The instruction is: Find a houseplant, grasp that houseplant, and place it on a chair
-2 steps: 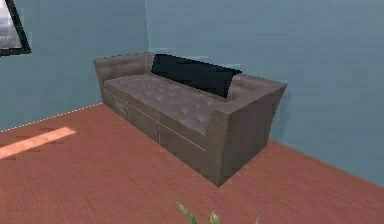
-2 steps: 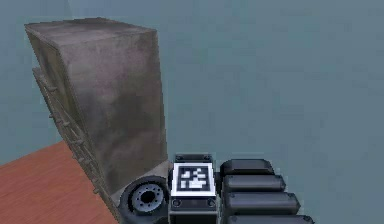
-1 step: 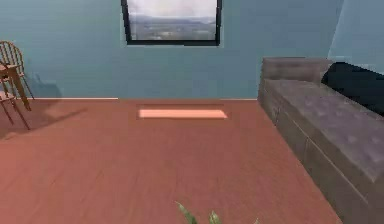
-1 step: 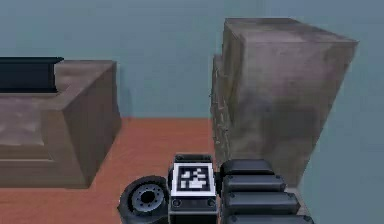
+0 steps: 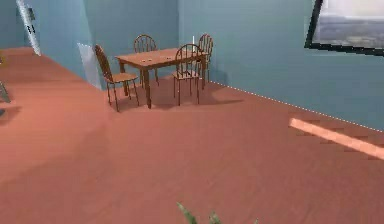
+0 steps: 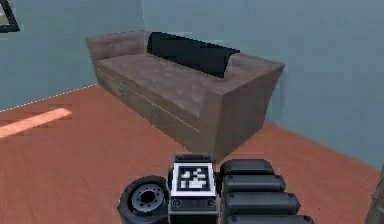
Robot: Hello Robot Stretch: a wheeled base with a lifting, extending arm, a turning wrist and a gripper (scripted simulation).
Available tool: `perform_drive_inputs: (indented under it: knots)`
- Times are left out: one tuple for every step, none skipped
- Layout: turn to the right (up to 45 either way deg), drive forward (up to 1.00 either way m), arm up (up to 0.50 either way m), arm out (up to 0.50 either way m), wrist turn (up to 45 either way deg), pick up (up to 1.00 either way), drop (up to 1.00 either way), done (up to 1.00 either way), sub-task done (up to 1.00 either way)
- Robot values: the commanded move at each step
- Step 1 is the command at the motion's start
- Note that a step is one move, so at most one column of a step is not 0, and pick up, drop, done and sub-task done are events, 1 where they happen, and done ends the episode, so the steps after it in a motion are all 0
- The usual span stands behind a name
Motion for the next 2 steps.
perform_drive_inputs:
  knots:
    - [-36.0, 0.00, 0.00, 0.00, 0.0, 0.00, 0.00, 0.00, 0.00]
    - [0.0, 1.00, 0.00, 0.00, 0.0, 0.00, 0.00, 0.00, 0.00]
